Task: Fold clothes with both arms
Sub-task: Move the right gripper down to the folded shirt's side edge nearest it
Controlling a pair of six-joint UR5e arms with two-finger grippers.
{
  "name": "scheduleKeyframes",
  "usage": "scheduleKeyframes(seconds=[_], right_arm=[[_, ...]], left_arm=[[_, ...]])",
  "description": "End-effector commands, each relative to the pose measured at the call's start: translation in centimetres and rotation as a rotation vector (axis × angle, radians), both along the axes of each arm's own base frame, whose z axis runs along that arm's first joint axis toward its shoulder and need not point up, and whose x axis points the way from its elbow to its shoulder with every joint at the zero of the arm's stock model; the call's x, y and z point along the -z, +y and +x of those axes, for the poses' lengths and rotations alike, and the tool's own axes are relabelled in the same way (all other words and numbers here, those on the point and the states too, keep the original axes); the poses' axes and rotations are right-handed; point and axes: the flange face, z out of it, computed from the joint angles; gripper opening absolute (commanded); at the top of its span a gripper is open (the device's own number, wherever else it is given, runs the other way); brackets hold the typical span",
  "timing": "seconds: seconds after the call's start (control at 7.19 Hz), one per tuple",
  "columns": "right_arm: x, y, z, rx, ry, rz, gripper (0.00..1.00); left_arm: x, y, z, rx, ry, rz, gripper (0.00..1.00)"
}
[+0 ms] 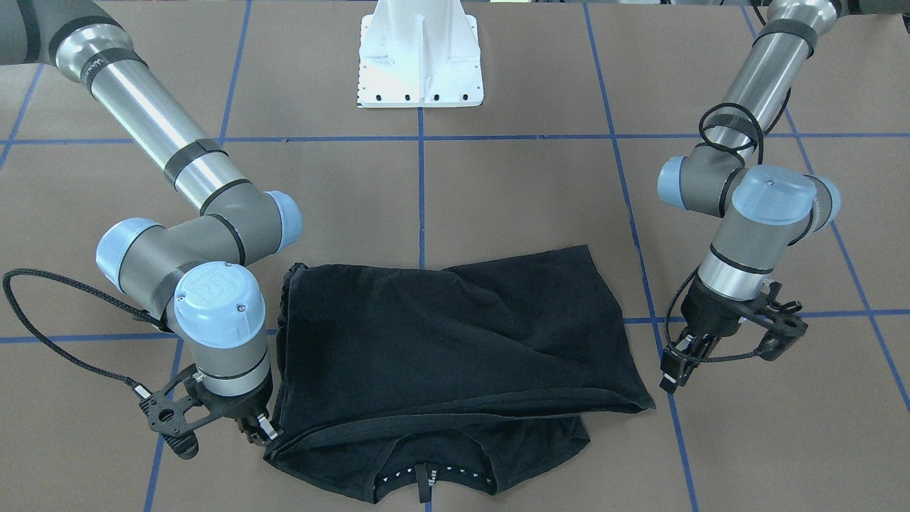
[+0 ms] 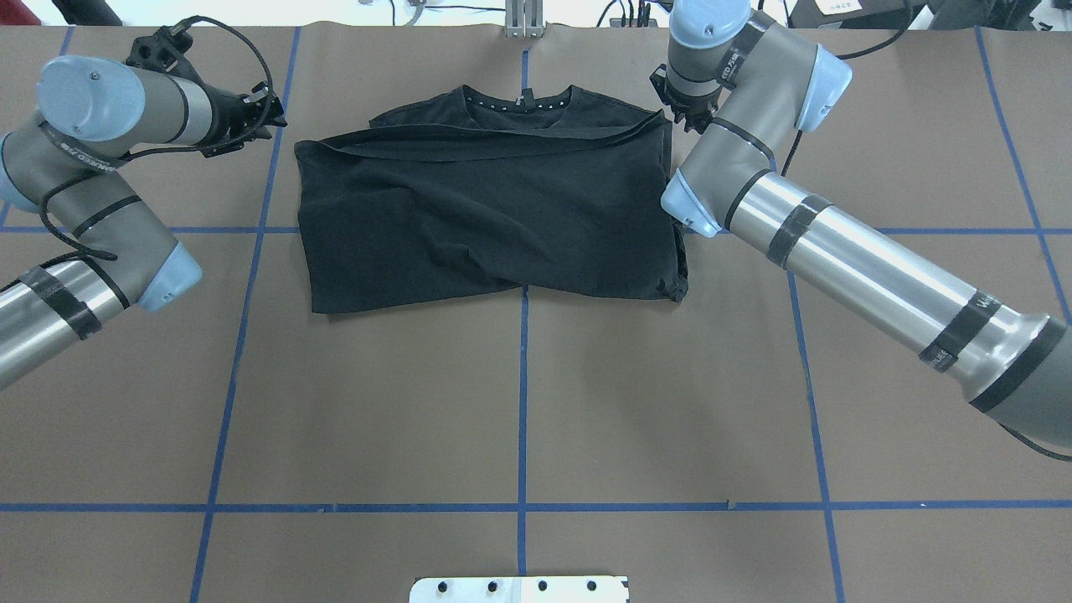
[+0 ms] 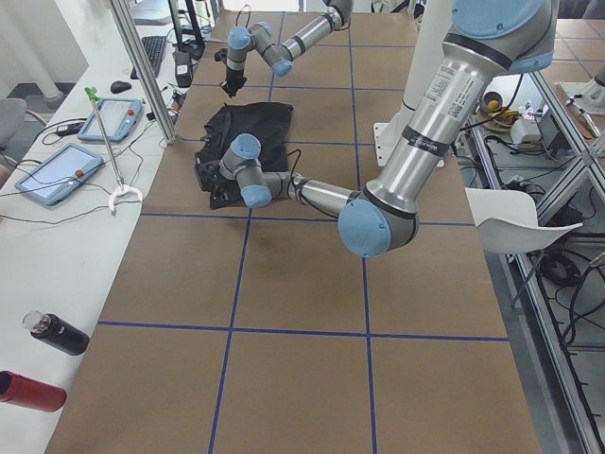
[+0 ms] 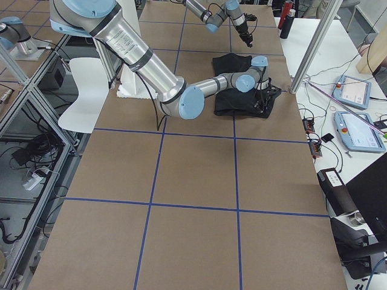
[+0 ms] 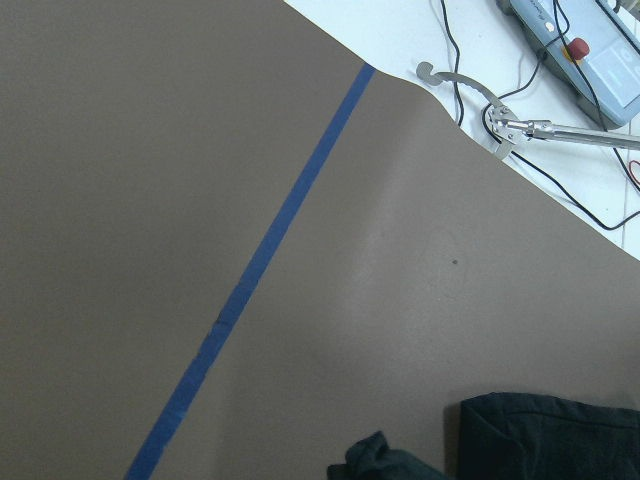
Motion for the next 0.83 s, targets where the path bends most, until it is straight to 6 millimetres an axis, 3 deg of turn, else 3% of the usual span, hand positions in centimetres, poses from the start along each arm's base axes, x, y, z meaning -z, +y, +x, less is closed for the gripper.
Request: scheduleKeyframes(seconds=[0.0, 0.14, 0.28, 0.42, 0.7], right_arm=[[1.6, 2.8, 2.3, 0.006, -0.084, 0.046, 0.56], [1.0, 6.8, 3.7, 0.04, -0.136, 0.065, 0.63], [-0.1, 12.0, 3.7, 0.074, -0.165, 0.08, 0.65], [1.1, 15.5, 3.8, 0.073, -0.215, 0.085, 0.68], [0.9, 23.6, 0.9, 0.05, -0.237, 0.082, 0.7]], left_arm=[[1.0, -0.7, -0.5, 0.023, 0.025, -0.009, 1.0], [1.2, -0.7, -0.5, 0.023, 0.027, -0.007, 1.0], [1.5, -0.7, -0.6, 0.021, 0.031, -0.002, 1.0], [1.9, -0.6, -0.6, 0.017, 0.038, 0.004, 1.0], [3.3, -0.1, -1.1, 0.019, 0.057, 0.028, 1.0]])
